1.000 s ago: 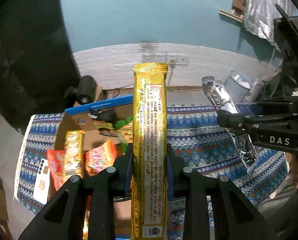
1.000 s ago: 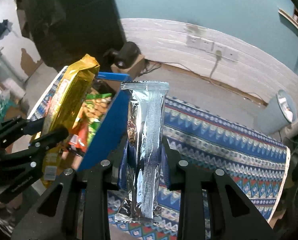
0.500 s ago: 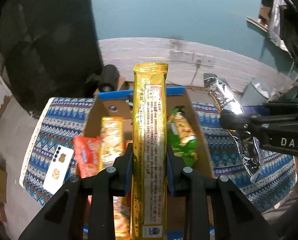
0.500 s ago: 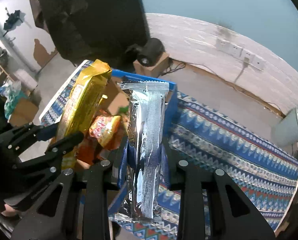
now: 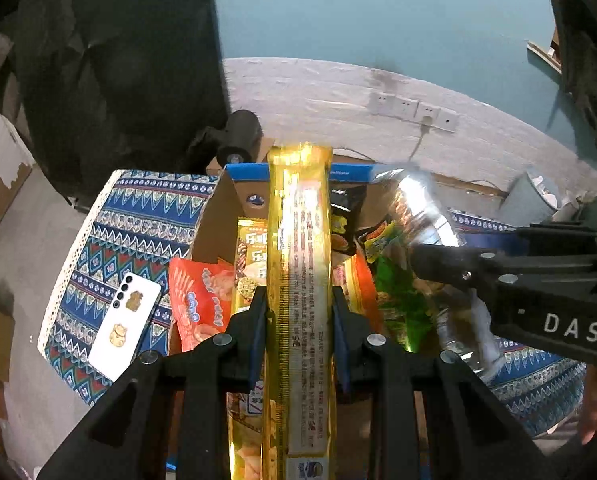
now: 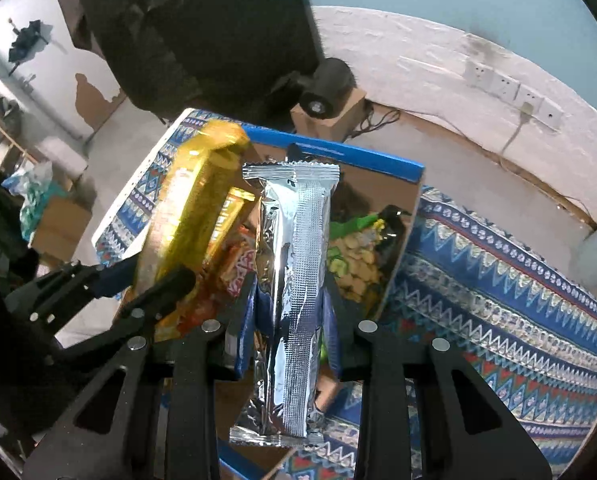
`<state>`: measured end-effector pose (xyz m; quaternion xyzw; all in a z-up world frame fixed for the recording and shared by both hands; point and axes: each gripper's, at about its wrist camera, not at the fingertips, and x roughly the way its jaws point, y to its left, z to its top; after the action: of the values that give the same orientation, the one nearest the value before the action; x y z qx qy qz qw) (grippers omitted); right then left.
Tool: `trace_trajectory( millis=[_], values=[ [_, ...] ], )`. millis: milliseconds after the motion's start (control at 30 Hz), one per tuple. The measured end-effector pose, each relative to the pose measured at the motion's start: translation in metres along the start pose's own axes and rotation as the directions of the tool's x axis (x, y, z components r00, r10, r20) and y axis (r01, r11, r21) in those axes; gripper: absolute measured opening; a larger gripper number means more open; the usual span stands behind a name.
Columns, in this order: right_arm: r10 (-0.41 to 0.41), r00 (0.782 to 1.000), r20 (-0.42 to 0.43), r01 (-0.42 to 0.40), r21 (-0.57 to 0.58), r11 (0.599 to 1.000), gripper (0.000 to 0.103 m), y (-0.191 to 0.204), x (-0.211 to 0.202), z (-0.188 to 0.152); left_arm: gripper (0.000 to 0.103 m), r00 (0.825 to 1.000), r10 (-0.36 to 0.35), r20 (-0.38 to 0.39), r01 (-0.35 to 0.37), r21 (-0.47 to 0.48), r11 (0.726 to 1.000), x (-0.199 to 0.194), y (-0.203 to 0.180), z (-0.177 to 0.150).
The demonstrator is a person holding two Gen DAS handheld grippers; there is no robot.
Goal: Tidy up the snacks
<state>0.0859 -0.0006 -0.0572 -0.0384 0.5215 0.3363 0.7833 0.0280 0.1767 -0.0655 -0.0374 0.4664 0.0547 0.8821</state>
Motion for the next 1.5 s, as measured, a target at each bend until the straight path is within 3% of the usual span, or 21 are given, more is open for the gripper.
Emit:
trace_trajectory(
  millis=[100,167,233,400,533,900,1233,1500],
  values=[
    [-0.004,1.000,0.001,0.004,0.005,1.000,0.030,0.002,0.000,0.002,0.030,1.000,0.007,-0.002,-0.007,-0.003,1.000,-0.002,0.001,-0.001],
    [-0.003,1.000,0.007,0.003,0.010,1.000,0.040,0.001,-0.003,0.001,0.034,1.000,0.018,0.005,-0.018,0.001,1.000,-0.006,0.001,-0.002],
    [-0.009,1.000,0.015,0.009,0.015,1.000,0.049,0.001,-0.007,0.001,0.050,1.000,0.028,0.011,-0.028,0.003,1.000,-0.011,0.001,-0.003],
    [-0.028,0.999,0.037,0.027,0.017,0.999,0.059,-0.003,-0.023,-0.004,0.072,0.999,0.026,0.042,-0.026,-0.007,1.000,-0.028,0.000,-0.002],
    [-0.057,0.996,0.066,0.058,-0.005,0.998,0.069,-0.003,-0.041,-0.010,0.082,0.997,0.037,0.075,-0.037,-0.004,0.999,-0.041,-0.003,-0.003],
    [-0.094,0.988,0.122,0.099,-0.033,0.995,0.072,-0.019,-0.077,-0.036,0.088,0.994,-0.017,0.107,0.017,0.005,1.000,-0.064,-0.014,0.002],
    [-0.151,0.974,0.167,0.163,-0.059,0.985,0.076,-0.036,-0.106,-0.059,0.096,0.994,0.015,0.110,-0.023,0.072,0.997,-0.066,-0.024,0.001],
    [-0.136,0.974,0.181,0.148,-0.055,0.987,0.077,-0.043,-0.114,-0.062,0.097,0.992,0.021,0.123,-0.034,0.105,0.994,-0.067,-0.034,0.000]
  ],
)
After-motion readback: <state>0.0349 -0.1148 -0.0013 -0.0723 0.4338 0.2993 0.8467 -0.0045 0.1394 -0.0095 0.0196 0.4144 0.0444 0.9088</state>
